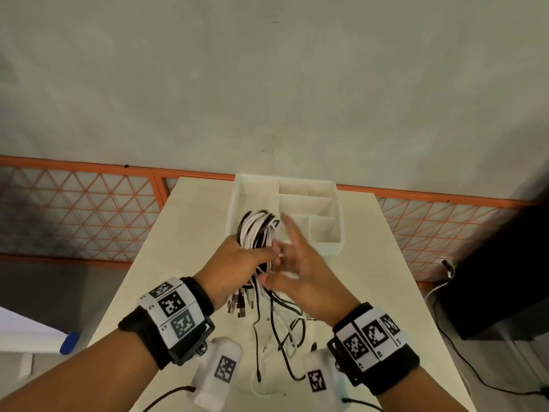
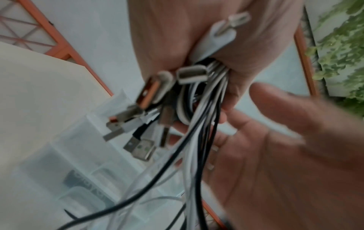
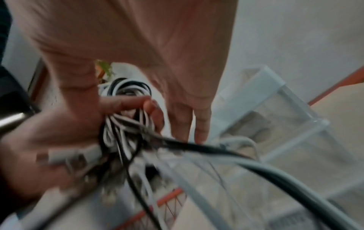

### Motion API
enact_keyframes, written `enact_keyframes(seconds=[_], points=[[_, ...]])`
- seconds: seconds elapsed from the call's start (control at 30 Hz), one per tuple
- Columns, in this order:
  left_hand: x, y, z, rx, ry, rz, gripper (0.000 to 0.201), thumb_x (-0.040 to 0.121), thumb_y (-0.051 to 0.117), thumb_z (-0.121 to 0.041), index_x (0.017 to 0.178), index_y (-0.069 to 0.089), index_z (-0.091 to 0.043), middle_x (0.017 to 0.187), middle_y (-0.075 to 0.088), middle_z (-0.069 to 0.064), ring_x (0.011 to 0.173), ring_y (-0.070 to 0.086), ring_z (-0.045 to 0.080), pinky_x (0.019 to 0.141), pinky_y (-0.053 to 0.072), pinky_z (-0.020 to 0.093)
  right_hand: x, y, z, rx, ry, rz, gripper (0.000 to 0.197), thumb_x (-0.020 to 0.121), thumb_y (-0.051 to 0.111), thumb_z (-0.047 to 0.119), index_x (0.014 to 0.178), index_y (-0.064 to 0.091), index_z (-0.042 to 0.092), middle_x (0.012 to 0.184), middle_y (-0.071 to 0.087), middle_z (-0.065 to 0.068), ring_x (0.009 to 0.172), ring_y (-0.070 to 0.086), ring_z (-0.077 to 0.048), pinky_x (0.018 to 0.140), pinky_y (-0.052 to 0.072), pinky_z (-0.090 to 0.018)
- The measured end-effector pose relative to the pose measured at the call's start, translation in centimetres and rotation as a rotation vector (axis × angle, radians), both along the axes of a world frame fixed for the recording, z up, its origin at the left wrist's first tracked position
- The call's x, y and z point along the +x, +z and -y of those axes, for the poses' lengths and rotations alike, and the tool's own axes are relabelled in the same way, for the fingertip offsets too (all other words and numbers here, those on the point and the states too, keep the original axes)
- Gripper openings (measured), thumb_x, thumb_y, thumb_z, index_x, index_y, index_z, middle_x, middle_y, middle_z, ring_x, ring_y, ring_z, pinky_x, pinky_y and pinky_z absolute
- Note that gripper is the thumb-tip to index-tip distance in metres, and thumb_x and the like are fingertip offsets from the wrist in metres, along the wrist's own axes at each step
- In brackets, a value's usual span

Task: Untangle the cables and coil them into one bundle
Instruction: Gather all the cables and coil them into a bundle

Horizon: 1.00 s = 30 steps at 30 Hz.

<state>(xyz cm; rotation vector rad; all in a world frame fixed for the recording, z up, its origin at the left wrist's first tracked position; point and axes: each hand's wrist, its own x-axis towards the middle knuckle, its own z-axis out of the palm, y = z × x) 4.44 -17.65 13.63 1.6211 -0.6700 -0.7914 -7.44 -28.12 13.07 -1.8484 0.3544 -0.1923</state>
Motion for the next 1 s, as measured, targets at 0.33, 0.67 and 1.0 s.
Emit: enact_keyframes(seconds=[0.33,0.67,1.0], points=[[1.3,0.1,0.2,-0.102,0.076,0.003,0.016,0.094,0.065,-0.024,0.088,0.072,-0.011,0.087,0.077,0.012,0.087,0.075,0.028,0.086,0.058,0.044,-0.4,-3.6,0.0,-0.389,-0.051,-0.167,0.040,0.086,0.066,0.019,0.056,0.043,0.010,0.049,0.039,0.000,0.047,0.032,-0.011,0.050,0.033,-0.031],[1.3,0.7,0.1,-0.213,0.062,-0.170,0.016,0.091,0.066,-0.023,0.092,0.071,-0.008,0.089,0.074,0.013,0.090,0.075,0.028,0.073,0.059,0.039,-0.2,-3.7,0.2,-0.144,0.093,-0.182,0.008,0.082,0.072,0.026,0.082,0.069,0.019,0.064,0.062,0.011,0.055,0.050,-0.002,0.062,0.043,-0.023],[2.8,0.6,-0.6,-0.255,0.153,-0.238,0.022,0.089,0.067,-0.029,0.080,0.070,-0.009,0.079,0.071,0.008,0.094,0.074,0.032,0.079,0.059,0.043,-0.7,-3.3,1.6,0.005,-0.033,-0.002,0.013,0.093,0.068,0.012,0.105,0.069,0.017,0.085,0.073,-0.005,0.072,0.074,-0.031,0.077,0.059,-0.049]])
